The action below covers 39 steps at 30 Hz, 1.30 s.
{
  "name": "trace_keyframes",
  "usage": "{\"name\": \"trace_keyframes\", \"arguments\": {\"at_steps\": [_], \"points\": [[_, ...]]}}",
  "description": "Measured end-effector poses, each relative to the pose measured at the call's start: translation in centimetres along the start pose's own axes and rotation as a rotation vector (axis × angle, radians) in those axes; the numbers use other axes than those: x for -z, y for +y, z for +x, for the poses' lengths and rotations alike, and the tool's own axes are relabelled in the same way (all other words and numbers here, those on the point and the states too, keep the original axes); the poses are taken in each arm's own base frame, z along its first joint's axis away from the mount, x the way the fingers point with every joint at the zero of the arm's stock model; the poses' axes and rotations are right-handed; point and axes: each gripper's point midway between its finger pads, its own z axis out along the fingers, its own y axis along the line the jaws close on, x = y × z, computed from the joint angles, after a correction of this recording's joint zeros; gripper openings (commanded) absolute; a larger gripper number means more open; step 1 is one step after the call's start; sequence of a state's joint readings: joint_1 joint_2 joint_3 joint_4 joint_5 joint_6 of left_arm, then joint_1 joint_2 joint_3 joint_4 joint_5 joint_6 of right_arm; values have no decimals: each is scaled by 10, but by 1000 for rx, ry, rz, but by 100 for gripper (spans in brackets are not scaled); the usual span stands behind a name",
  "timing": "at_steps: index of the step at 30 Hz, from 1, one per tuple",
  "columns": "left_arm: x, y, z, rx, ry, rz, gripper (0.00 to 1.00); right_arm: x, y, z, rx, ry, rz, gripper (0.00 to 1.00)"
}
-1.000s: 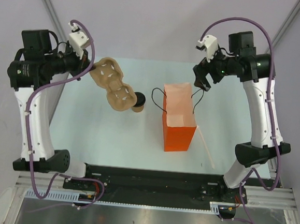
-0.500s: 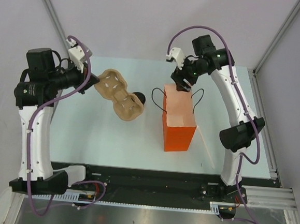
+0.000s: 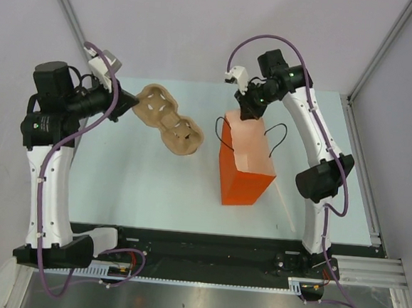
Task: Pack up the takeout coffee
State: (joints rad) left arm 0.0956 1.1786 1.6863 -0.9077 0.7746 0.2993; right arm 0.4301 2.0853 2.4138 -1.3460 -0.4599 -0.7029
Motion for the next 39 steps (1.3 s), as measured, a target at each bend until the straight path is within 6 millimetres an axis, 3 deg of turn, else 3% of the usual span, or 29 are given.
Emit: {"name": "trace_keyframes", "arguments": {"at_steps": [7, 12, 16, 19, 20, 22, 27, 34, 39], "points": [[-2, 4, -23, 6, -61, 0, 0, -4, 17, -5, -132, -12, -40, 0], [3, 7, -60, -17, -150, -15, 0, -14, 46, 3, -189, 43, -85, 0], [6, 2, -88, -34, -221, 12, 0, -12, 64, -3, -181, 51, -89, 0], [4, -7, -104, -68, -244, 51, 0, -7, 72, -8, -166, 42, -93, 9], [1, -14, -108, -88, -246, 72, 0, -6, 72, -8, -166, 41, -92, 16], [-7, -33, -113, -128, -239, 127, 0, -5, 70, -7, -172, 42, -87, 21], [-20, -72, -114, -212, -207, 224, 0, -4, 65, -4, -177, 49, -69, 30], [-45, -120, -93, -375, -115, 287, 0, -4, 63, -3, -176, 54, -61, 44], [-59, -133, -75, -475, -46, 281, 0, -4, 63, -3, -173, 56, -57, 54]]}}
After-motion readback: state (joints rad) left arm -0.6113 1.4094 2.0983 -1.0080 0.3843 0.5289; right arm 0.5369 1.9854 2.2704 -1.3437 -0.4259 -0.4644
